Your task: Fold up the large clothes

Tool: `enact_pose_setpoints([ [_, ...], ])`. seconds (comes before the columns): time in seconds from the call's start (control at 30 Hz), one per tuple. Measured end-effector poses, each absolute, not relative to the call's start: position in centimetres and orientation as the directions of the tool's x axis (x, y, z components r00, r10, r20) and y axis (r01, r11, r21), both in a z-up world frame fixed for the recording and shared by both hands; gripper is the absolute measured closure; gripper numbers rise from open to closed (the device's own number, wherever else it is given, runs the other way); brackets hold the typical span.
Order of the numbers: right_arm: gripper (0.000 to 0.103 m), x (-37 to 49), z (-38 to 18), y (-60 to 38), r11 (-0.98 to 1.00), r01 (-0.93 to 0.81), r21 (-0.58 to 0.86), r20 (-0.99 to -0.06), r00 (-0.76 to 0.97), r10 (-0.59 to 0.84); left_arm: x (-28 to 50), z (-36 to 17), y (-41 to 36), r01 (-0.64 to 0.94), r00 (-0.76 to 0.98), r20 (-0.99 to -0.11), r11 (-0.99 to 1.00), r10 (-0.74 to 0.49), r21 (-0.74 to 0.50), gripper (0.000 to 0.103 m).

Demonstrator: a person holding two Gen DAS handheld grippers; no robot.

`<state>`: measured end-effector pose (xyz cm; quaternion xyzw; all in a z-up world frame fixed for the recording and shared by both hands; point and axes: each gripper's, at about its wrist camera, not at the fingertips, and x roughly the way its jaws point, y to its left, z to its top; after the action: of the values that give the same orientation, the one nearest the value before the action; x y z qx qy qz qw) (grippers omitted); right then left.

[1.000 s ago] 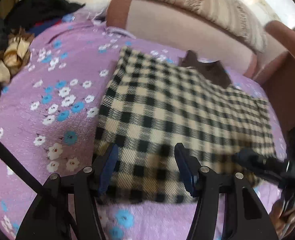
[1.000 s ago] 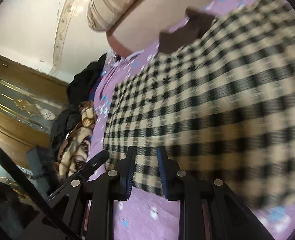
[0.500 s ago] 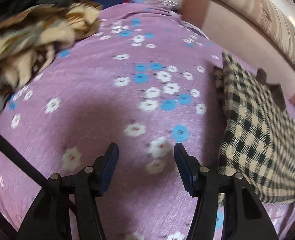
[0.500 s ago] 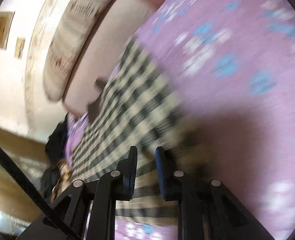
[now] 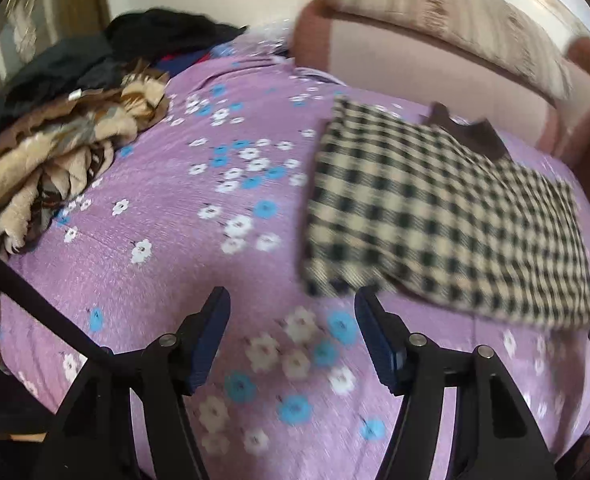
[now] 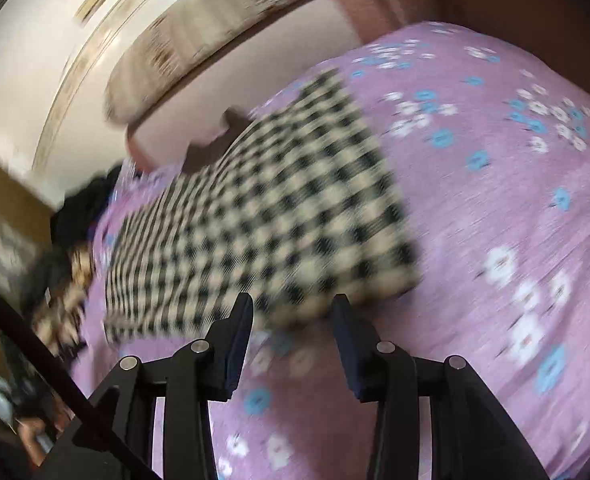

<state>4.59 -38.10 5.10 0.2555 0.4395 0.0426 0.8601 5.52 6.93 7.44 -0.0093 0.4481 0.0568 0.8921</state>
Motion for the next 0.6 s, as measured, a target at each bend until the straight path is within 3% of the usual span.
enact_pose_setpoints([
  [0.27,0.057,3.2,5.1,-30.7,0.948,-0.007,0.318,-0.774,0.576,0.264,2.2,7.2,3.9,-0.027,0.585,-0.807,0.997,0.079,0.078,0.039],
  [0.6,0.057,4.8,5.2,-30.4,0.960,-0.007,0.280,-0.781,0.580,0.232,2.2,6.5,3.1,0.001,0.559,-0.827,0.998,0.052,0.064,0.039],
])
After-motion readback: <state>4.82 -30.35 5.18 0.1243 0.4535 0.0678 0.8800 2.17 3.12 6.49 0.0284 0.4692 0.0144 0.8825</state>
